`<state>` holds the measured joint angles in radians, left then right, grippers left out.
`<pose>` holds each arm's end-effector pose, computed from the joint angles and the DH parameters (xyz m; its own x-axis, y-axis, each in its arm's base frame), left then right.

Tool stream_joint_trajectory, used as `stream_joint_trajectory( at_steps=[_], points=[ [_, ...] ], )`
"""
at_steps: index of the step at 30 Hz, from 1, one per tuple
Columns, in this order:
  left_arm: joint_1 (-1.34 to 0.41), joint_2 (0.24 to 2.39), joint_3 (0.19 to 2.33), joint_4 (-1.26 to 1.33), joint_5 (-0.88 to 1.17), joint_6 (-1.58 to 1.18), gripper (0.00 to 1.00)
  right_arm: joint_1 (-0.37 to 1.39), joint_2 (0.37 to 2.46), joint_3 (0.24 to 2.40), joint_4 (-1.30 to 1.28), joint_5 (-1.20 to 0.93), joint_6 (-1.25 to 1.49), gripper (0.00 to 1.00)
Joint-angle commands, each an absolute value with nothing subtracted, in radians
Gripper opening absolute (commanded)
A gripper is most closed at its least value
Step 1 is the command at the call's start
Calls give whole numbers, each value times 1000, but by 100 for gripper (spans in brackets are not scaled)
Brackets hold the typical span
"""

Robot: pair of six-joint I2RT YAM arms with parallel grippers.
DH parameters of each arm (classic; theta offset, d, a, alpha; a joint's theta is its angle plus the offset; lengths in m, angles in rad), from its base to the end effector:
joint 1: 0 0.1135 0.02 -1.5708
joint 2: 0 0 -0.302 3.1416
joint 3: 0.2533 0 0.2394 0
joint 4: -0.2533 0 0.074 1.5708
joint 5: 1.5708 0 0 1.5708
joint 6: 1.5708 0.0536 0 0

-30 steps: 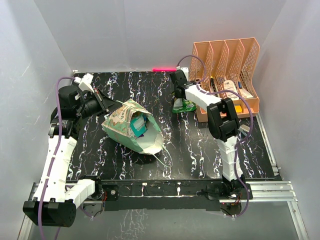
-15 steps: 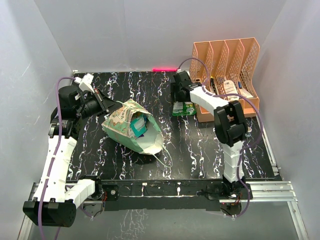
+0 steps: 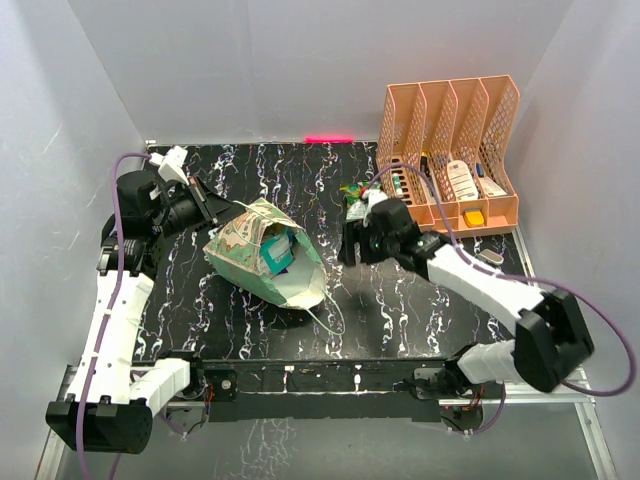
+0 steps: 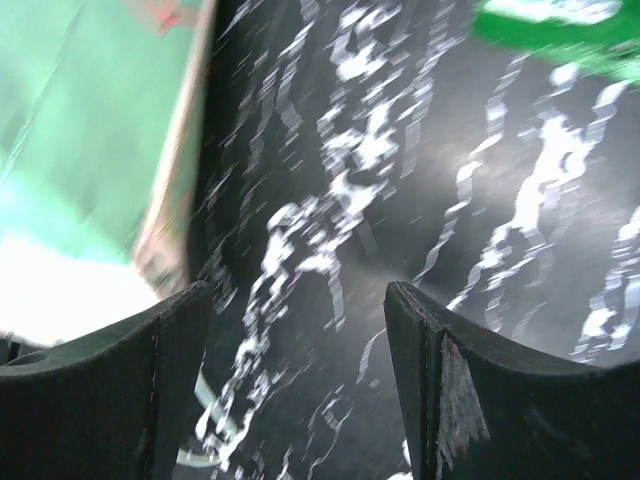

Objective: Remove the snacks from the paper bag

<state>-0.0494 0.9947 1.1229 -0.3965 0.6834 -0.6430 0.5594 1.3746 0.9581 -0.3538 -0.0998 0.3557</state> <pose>0.1872 -0.0431 0.4253 -0.5995 -0.4359 -0.6713 0.3586 0.6036 -0.7121 0.2419 0.1577 0.2821 -0.7583 -0.0659 -0.6486 -0.3462 0.8837 0.3150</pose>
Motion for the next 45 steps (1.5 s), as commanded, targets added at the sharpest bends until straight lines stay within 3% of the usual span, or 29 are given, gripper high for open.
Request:
stream_joint_trajectory(
  at_steps=[1,6,9,14,20,26,37,45],
  points=[
    [-51,995,1127,-380,710,-640,0,689,1198,878,-245,-198,373,73],
    [-51,973,1108,-364,700,-650,0,836,1087,838,-65,-236,393,74],
    [-51,972,1099,-342,701,-669,0,930,1085,786,149,-260,242,74],
    [-51,993,1137,-383,712,-653,0,949,1175,823,279,-281,-32,72],
    [-52,979,1104,-355,714,-672,0,951,1260,880,146,-510,-654,70],
    [-51,971,1081,-328,724,-687,0,952,1331,946,-10,-507,-1131,70],
    [-51,977,1098,-336,734,-686,0,952,1597,1132,-84,-382,-1323,70],
    [-52,974,1101,-352,727,-672,0,952,1652,1138,-115,-325,-1316,55]
  ],
)
